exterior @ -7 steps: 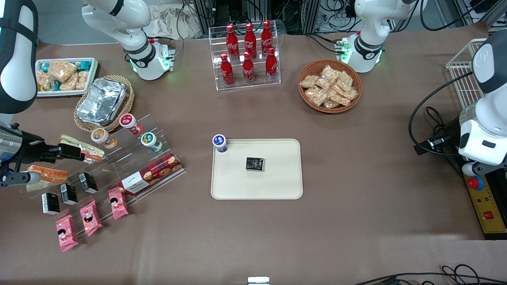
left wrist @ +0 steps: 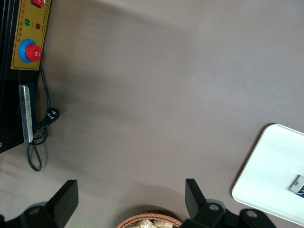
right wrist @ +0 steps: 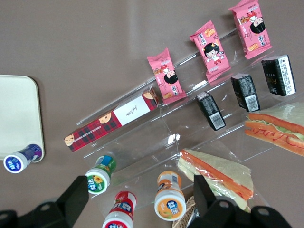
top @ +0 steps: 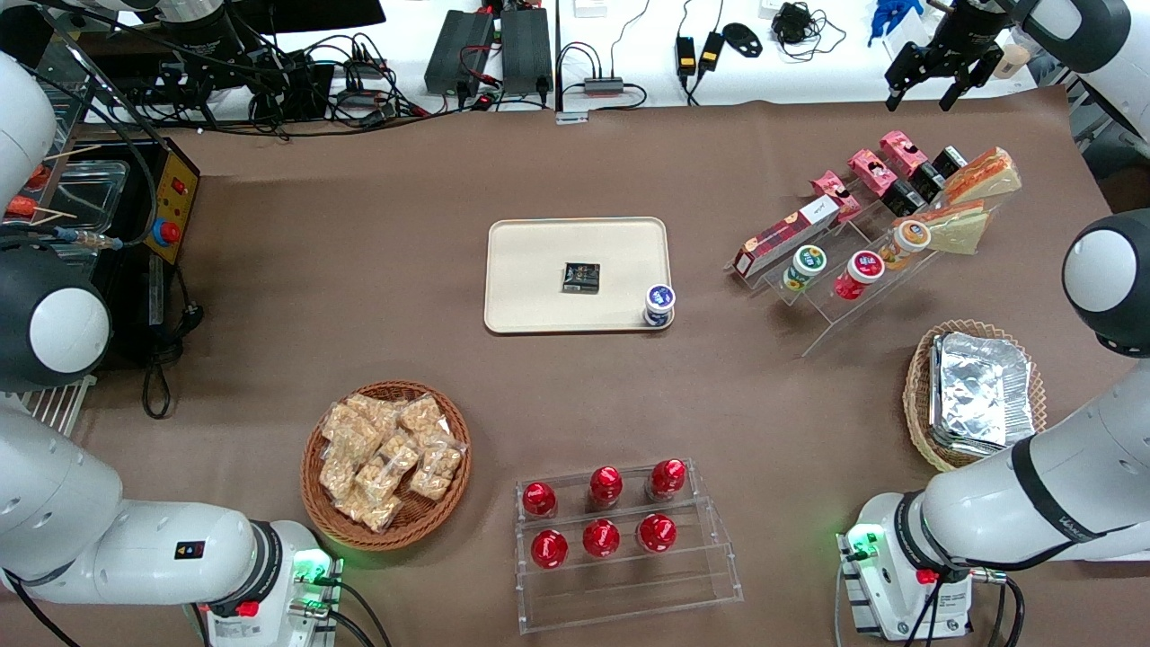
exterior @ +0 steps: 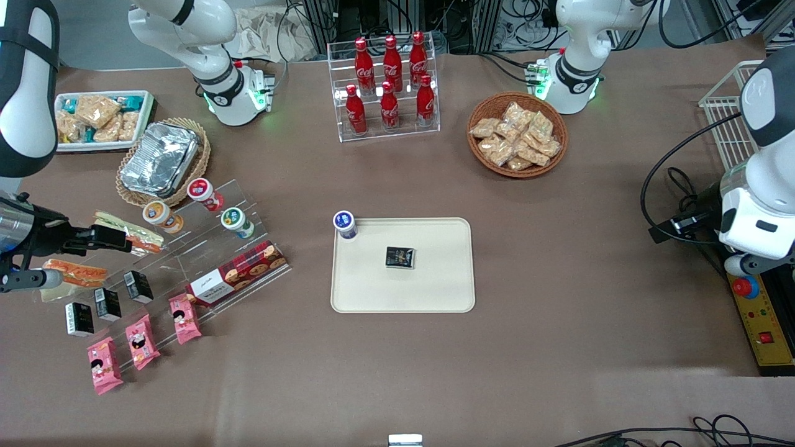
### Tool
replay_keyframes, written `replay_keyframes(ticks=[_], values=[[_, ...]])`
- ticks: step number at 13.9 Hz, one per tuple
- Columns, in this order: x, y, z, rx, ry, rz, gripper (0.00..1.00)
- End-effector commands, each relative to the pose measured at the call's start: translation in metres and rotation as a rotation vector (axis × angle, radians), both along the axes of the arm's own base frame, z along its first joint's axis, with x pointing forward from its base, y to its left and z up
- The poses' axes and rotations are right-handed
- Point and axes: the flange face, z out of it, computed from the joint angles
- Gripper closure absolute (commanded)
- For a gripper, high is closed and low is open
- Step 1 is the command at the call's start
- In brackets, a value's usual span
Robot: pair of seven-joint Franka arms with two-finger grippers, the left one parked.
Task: Place sandwich on tray
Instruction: 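Move the right gripper over the wrapped triangle sandwiches on the rack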
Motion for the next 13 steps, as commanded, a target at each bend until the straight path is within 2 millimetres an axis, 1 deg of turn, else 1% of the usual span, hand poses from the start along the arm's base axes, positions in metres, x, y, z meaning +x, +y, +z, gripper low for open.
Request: replay_keyframes(ticks=[1,3,5,7,8,9,10,11,13], values=[[0.0,-0.004,0.005,0.029,-0.015,-0.012,0.01],[-0.002,-0.006,0.007,0.03,-0.01,-0.012,0.01],[-0.008,-0.013,0.015,0.026,-0.017,-0.022,0.01],[-0.017,-0.028,0.029,0.017,-0.018,-0.046,0.01],[-0.022,-0.029,0.036,0.014,-0.018,-0.046,0.01],[-0.027,-0.036,0.041,0.012,-0.019,-0.06,0.01],[-0.029,-0.049,0.042,0.01,-0.018,-0.083,0.01],[-0.031,-0.055,0.045,0.009,-0.021,-0.094,0.01],[-0.034,-0.072,0.044,0.005,-0.018,-0.119,0.01]])
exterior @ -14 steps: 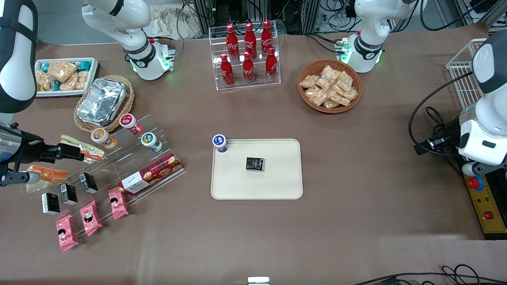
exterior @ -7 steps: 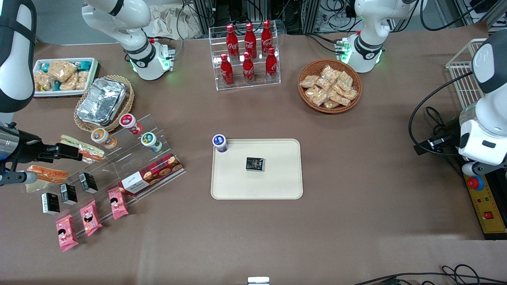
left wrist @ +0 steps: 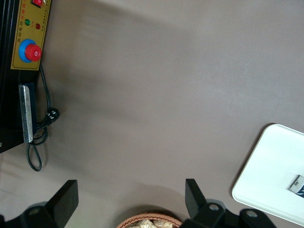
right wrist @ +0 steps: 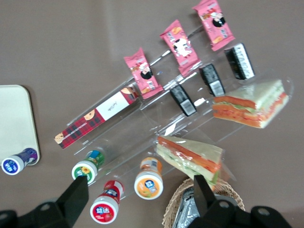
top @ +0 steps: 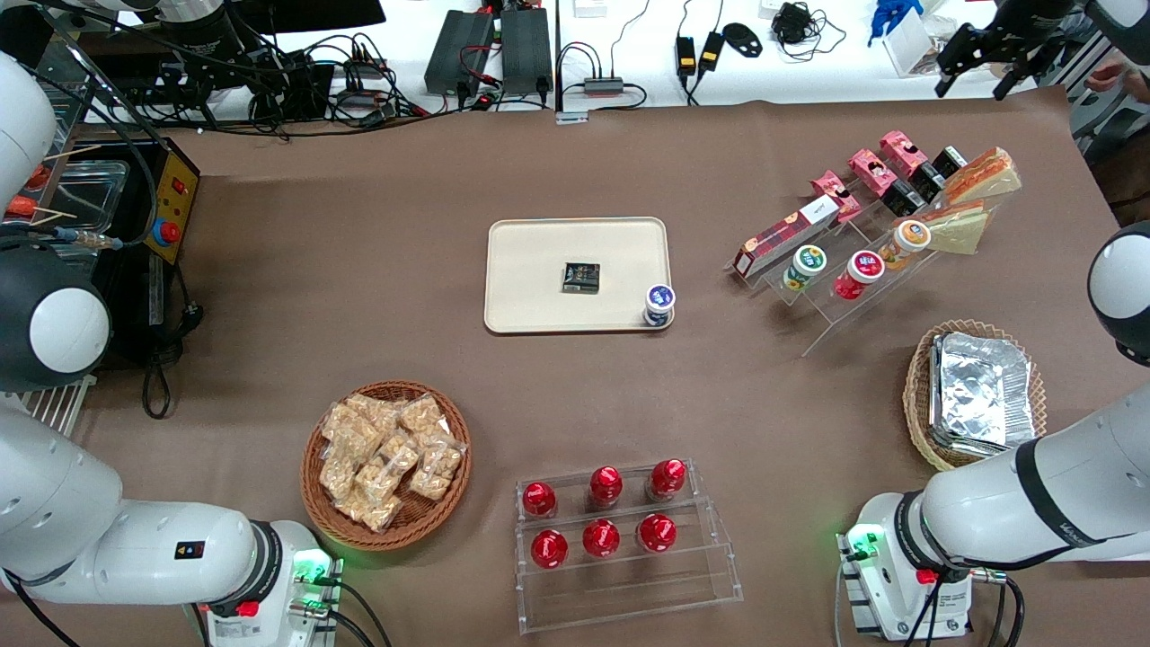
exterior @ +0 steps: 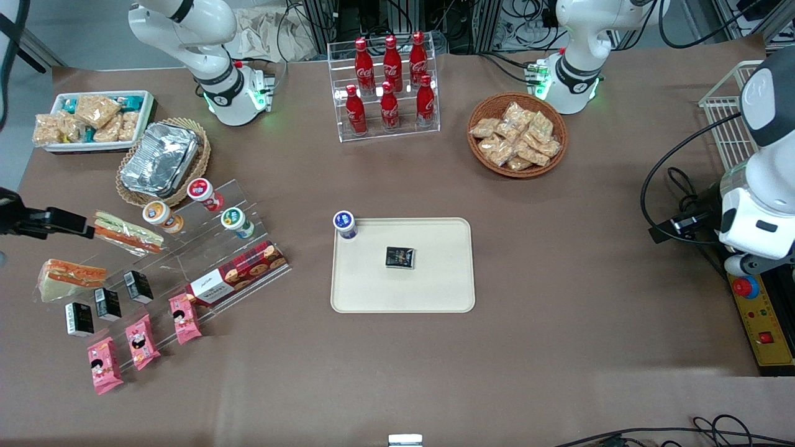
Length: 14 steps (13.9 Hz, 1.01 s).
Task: Place sandwich on tray
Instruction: 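Move the right gripper over the wrapped triangle sandwiches on the rack, then lower the right gripper and grasp a wrapped triangle sandwich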
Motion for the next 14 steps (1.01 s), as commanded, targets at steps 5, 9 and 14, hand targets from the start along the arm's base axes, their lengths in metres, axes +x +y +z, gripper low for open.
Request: replay_keyframes(ticks=[5,9,14], values=[[-0.002,-0.019,-0.005,-0.007,0.01,-0.05,0.01],[0.002,-0.036,-0.006,-0.034,-0.016,-0.155,0.01],[0.007,-0.064,-0.033,-0.079,0.037,-0.538,0.01]])
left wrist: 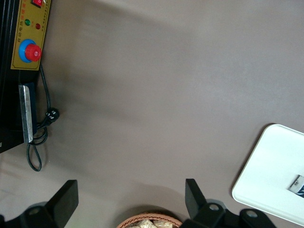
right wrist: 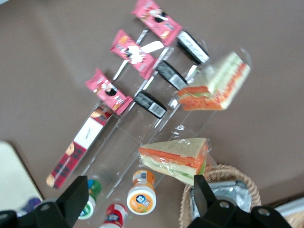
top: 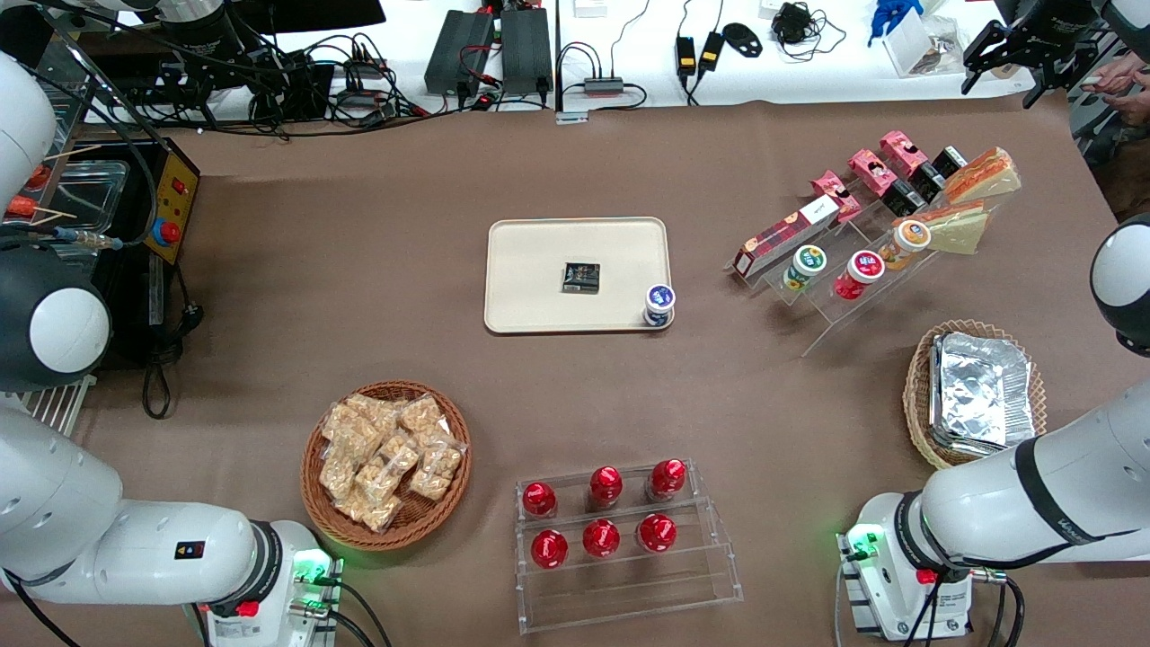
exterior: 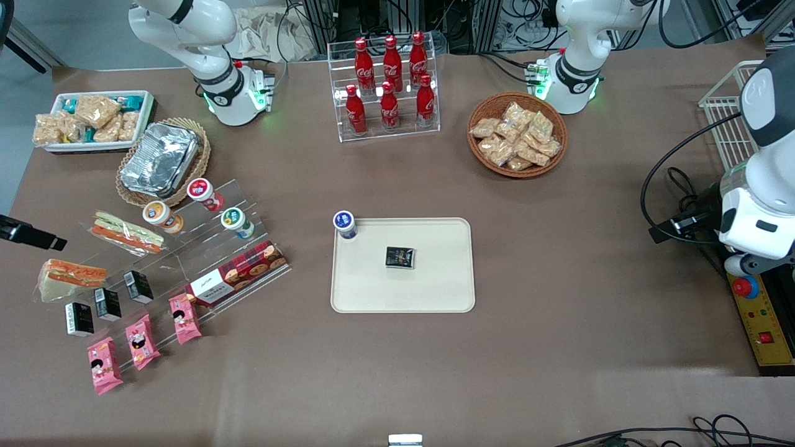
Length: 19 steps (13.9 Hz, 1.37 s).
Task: Place sandwich on tray
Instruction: 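Lower the right gripper and grasp a wrapped triangle sandwich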
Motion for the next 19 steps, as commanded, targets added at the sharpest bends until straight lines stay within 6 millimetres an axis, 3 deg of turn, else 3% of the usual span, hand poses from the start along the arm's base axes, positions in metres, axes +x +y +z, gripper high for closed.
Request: replay_keyframes(ticks=[1,3,5,7,8,11,14,19], values=[[0.003,-0.032,-0.023,-0.037,0.038,-0.201,0.01],[0.003,-0.059,-0.038,-0.061,0.044,-0.3,0.01],[0.006,-0.085,-0.069,-0.107,0.085,-0.488,0.01],[0.015,-0.1,-0.084,-0.128,0.048,-0.612,0.02],[0.012,-0.119,-0.093,-0.115,0.037,-0.69,0.01],[0.014,-0.139,-0.119,-0.02,0.033,-0.807,0.01],[0.013,-0.148,-0.132,0.008,0.045,-0.921,0.01],[0.022,-0.138,-0.167,0.035,0.095,-0.945,0.01]])
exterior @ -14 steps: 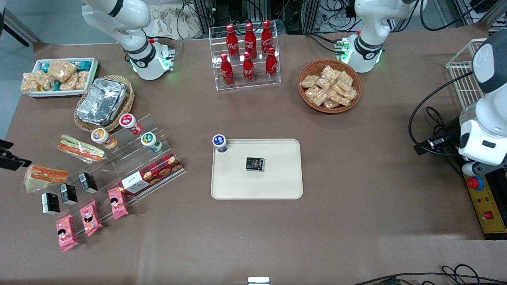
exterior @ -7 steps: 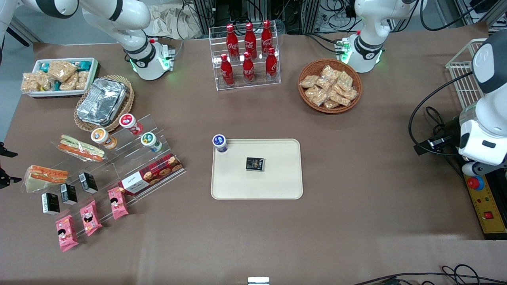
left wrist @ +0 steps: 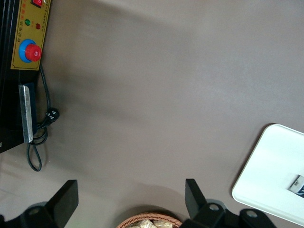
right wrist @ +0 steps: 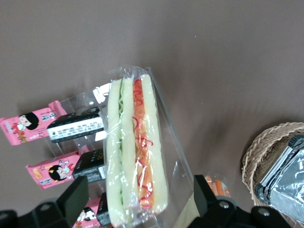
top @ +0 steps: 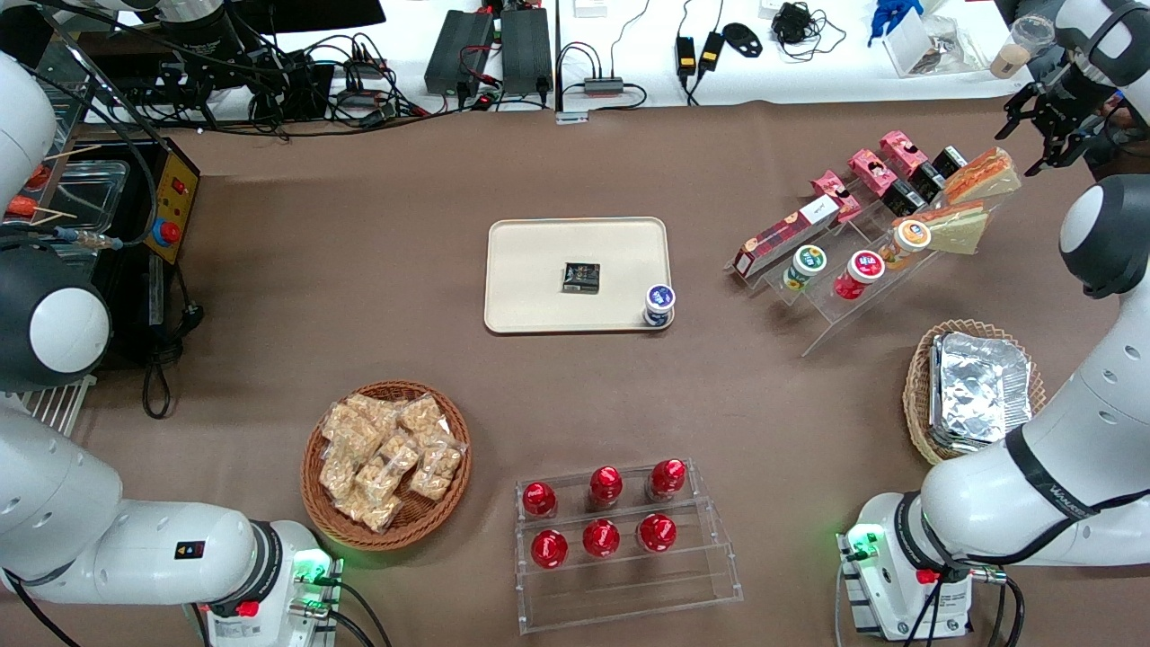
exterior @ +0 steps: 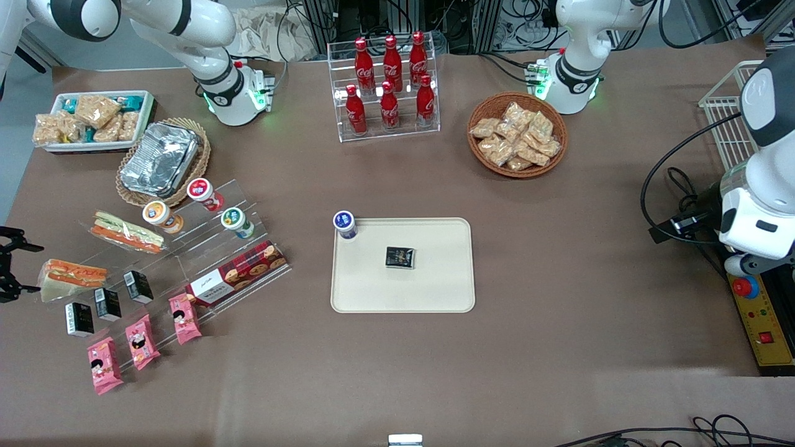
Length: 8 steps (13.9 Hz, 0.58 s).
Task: Place sandwich on tray
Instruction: 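Lower the right gripper and grasp a wrapped triangle sandwich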
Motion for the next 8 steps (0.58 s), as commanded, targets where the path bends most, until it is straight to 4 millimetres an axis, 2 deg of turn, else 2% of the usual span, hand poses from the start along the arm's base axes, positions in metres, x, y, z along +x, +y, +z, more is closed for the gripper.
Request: replay_keyframes(ticks=[1,4,5,8], values=[[0.0069,0.0052,-0.0129,0.04,-0.017,-0.037,0.01],[0.0063,0.0068,-0.0111,0.058,-0.023,-0.032,0.01],[0.0091,0.0118,-0.0154,0.061,-0.019,-0.019,0.01],[0.0059,0.0105,-0.0201,0.074,-0.016,0.033,0.02]])
